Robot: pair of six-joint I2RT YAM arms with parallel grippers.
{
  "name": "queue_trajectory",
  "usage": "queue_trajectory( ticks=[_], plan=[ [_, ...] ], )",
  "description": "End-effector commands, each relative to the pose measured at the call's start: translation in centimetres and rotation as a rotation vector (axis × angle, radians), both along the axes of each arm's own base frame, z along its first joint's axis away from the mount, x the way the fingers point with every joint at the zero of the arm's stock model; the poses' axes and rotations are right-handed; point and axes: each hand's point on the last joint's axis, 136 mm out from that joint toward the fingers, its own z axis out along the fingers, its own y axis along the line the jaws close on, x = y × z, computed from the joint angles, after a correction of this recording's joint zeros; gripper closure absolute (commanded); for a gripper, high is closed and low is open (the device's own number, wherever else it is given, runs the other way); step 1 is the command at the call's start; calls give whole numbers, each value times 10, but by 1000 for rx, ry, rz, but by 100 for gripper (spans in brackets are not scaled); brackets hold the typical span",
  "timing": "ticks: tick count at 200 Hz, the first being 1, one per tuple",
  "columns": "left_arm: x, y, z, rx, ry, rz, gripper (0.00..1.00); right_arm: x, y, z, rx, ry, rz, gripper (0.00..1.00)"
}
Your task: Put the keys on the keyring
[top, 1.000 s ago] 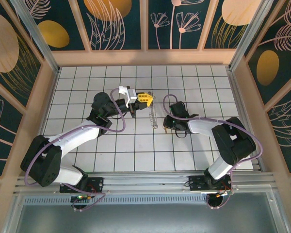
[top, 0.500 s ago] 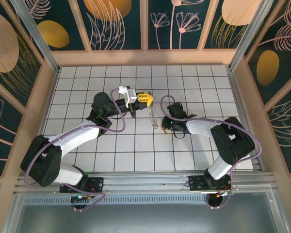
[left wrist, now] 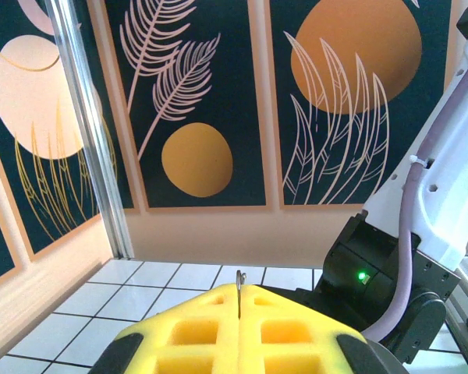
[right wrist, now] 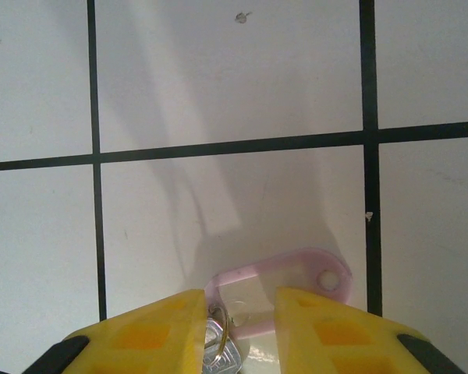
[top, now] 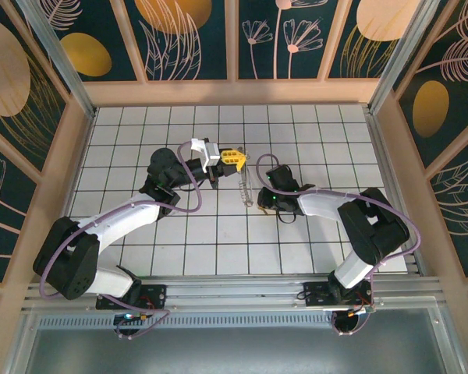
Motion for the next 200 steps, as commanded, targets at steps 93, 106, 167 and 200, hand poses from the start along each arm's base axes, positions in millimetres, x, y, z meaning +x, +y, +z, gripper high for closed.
queue_trajectory(
  ticks=[93, 106, 167, 200],
  plan=[
    [-11, 2, 18, -41, -71, -30, 100, 0, 5, 26, -17, -46, -23, 70],
    [-12, 2, 17, -40, -69, -32, 100, -1, 6, 24, -22, -40, -19, 70],
    [-12, 1, 17, -38, -74, -33, 100, -6, 5, 15, -30, -13, -23, 70],
    [-12, 2, 17, -38, -73, -32, 100, -5, 10, 13, -24, -10, -16, 71]
  ],
)
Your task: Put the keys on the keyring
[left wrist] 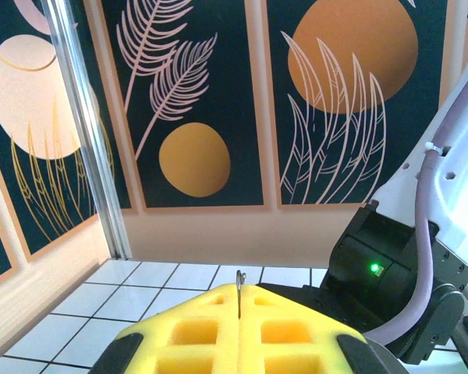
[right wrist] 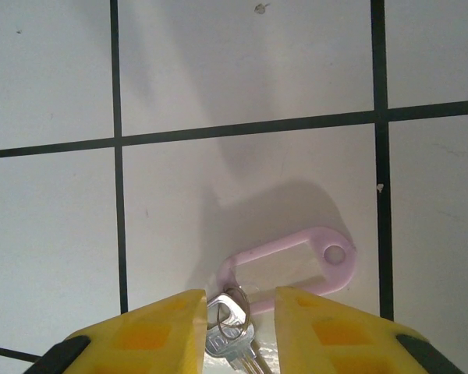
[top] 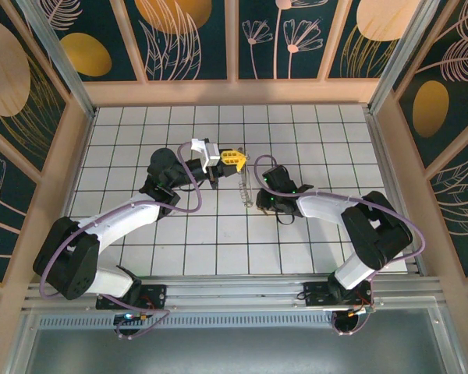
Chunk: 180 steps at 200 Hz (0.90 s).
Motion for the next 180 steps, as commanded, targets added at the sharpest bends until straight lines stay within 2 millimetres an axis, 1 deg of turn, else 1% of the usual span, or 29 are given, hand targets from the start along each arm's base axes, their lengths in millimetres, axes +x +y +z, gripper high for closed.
queue_trajectory(
  ticks=[1, 70, 75, 104, 129, 161, 180],
  plan=[
    [-11, 2, 17, -40, -72, -24, 100, 3, 5, 3, 0, 0, -11, 71],
    [-11, 2, 17, -40, -74, -24, 100, 7, 10, -7, -11, 11, -5, 72],
    [-10, 2, 17, -41, -74, -23, 100, 5, 14, -8, 4, 25, 11, 72],
    [-11, 2, 17, -40, -75, -24, 100, 4, 15, -12, 3, 35, 15, 73],
    [-11, 2, 18, -41, -77, -22, 100, 3, 15, -14, 4, 37, 12, 78],
    [-11, 2, 17, -41, -76, -23, 100, 3, 15, -12, 6, 31, 13, 81],
    [-11, 2, 18, -44, -76, -23, 100, 3, 15, -11, 6, 31, 13, 85]
  ],
)
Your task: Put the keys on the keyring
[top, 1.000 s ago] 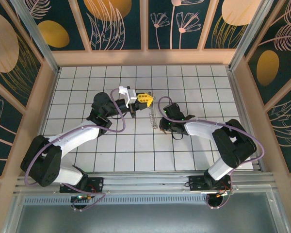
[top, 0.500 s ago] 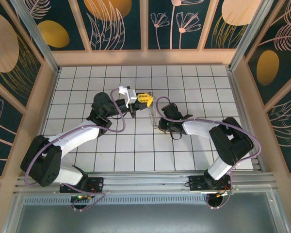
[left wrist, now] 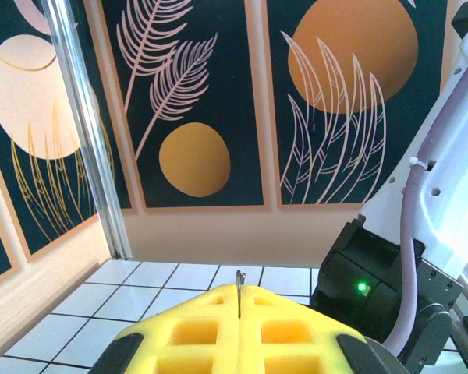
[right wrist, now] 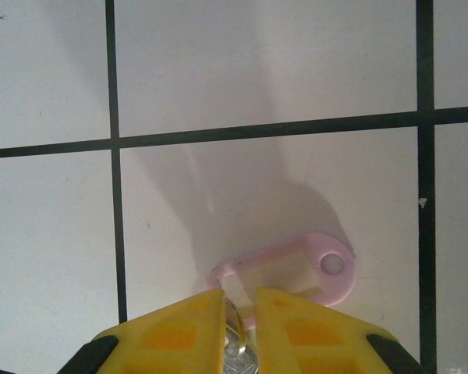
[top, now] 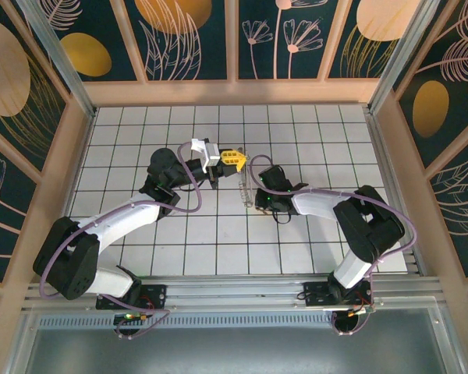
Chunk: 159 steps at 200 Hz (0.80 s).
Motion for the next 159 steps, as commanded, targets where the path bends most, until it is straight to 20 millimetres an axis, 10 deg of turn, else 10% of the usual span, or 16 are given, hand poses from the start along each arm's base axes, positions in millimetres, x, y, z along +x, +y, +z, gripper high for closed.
queue_trajectory(
  ticks=[1, 159],
  plan=[
    [-11, 2, 18, -44, -76, -23, 100, -1, 7, 0, 12, 8, 4, 85],
    [-12, 2, 21, -50, -76, -29, 100, -2, -19, 36, -96, -92, 23, 100]
  ],
)
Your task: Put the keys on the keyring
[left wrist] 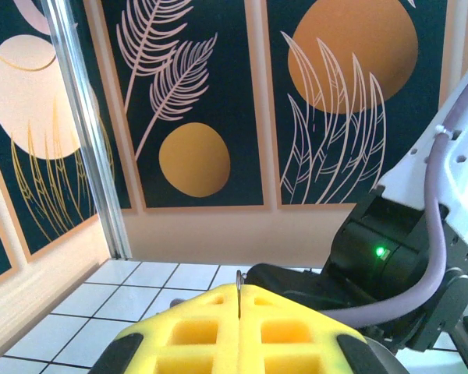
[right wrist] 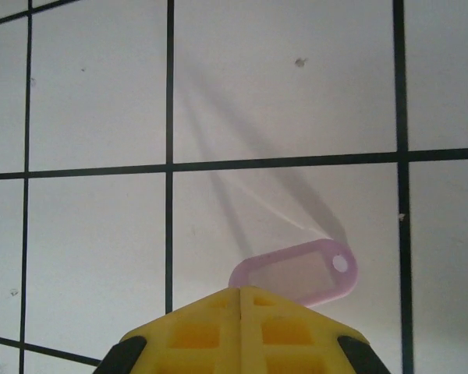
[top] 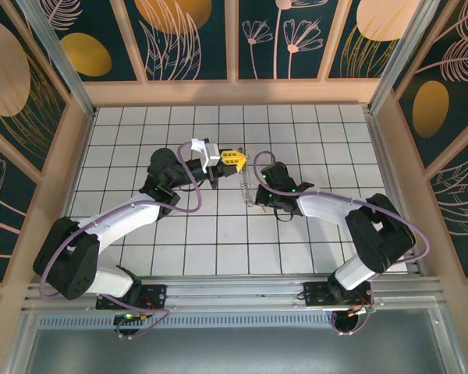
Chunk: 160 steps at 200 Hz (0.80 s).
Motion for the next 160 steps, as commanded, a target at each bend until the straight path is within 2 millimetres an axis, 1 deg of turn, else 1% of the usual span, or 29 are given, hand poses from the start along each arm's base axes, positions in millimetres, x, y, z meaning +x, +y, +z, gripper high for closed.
queue_trajectory(
  ticks=[1, 17, 41, 104, 133, 141, 157, 160],
  plan=[
    [-12, 2, 22, -50, -77, -29, 100, -6, -17, 1, -113, -8, 18, 100],
    [-13, 3, 22, -52, -79, -31, 100, -9, -23, -4, -157, 0, 38, 100],
    [-13, 3, 22, -53, -76, -33, 100, -11, -25, -11, -191, 15, 68, 100],
    [-14, 3, 24, -57, -78, -34, 100, -8, -14, -37, -194, 61, 103, 100],
    [-14, 4, 24, -58, -77, -34, 100, -2, -11, -36, -190, 51, 87, 100],
    [-14, 3, 24, -58, -77, -34, 100, -1, -12, -34, -187, 46, 78, 93],
    [-15, 4, 24, -59, -76, -37, 100, 0, -12, -24, -168, 26, 57, 80],
    [-15, 4, 25, -60, -78, -36, 100, 0, -13, -22, -164, 23, 52, 79]
  ],
)
